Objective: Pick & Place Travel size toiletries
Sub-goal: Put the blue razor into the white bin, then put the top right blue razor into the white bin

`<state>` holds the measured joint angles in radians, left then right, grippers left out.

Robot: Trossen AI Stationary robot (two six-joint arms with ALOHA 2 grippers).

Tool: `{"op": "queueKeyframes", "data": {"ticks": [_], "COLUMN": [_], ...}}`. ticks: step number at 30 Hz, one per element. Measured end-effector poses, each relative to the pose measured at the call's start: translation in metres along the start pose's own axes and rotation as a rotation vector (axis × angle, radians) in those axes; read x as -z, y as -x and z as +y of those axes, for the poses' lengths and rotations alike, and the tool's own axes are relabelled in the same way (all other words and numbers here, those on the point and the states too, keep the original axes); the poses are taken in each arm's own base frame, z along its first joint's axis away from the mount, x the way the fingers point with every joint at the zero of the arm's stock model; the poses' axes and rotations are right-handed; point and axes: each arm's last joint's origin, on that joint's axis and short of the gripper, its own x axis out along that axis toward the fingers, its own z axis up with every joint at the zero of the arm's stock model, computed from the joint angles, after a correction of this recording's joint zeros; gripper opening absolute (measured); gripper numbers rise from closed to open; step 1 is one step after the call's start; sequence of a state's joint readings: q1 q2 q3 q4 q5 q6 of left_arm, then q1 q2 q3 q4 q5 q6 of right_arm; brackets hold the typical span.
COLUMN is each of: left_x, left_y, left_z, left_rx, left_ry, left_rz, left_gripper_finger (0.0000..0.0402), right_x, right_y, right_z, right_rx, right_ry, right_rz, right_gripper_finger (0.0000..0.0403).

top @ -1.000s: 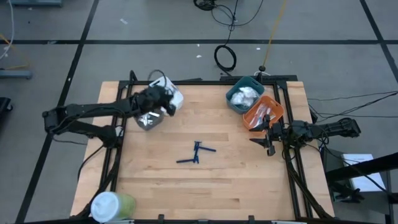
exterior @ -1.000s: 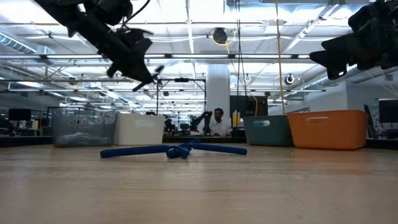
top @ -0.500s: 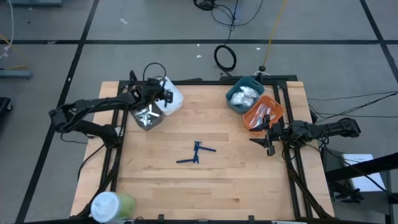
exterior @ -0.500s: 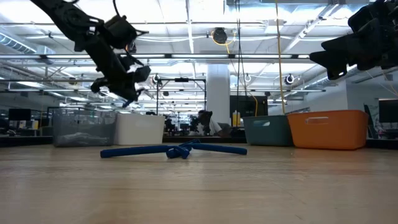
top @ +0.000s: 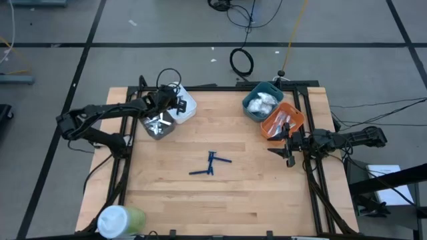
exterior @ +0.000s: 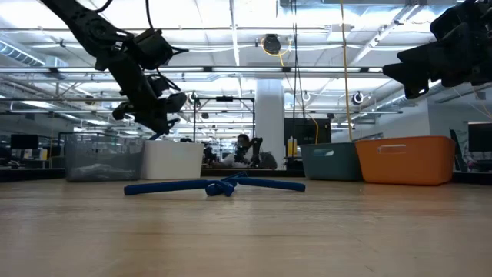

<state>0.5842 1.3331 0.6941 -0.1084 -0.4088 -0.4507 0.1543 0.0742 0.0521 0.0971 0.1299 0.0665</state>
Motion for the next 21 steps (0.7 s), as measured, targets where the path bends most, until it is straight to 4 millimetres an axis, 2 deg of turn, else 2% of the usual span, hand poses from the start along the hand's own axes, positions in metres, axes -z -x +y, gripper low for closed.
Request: {"op": "queueKeyframes", "data": {"ticks": [10,21], "left_x": [0.0000,0.0002], "left_y": [0.0000,0.0001], "left_z": [0.0006,0.0008], "left_rx": [-0.018,-0.021], "left_ry": [0.067,0.045], "left_rz": [-0.006,-0.003], "left_gripper_finger": [0.0049,0.0183], "right_x": [0.0000,0.0000], "right_y": [0.0000,0.0000], "right_z": [0.0000,0.0000], "right_rx": [0.000,0.000], "right_ry": [0.000,0.000], "right_rz": [0.000,0.000], "right_gripper_finger": [0.0192,0.0192]}}
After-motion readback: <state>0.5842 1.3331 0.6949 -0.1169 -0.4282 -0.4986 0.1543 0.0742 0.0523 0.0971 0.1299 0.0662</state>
